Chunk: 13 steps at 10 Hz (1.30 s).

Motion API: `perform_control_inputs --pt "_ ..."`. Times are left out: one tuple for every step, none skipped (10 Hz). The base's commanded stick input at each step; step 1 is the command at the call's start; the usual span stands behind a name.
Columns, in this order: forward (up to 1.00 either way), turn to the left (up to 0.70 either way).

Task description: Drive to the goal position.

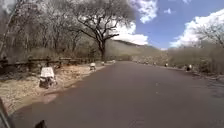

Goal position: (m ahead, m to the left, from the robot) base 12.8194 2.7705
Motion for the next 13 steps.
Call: perform_control_inputs --pt "0.7 0.0" --pt "0.7 0.0" --pt "0.7 0.0" --pt "0.7 0.0" --pt "0.7 0.0" --pt "0.7 0.0" --pt "0.7 0.0" --pt "0.7 0.0" --pt "0.7 0.0" --pt "0.7 0.0" --pt "0.7 0.0" --pt "0.7 0.0" --pt "0.7 0.0"
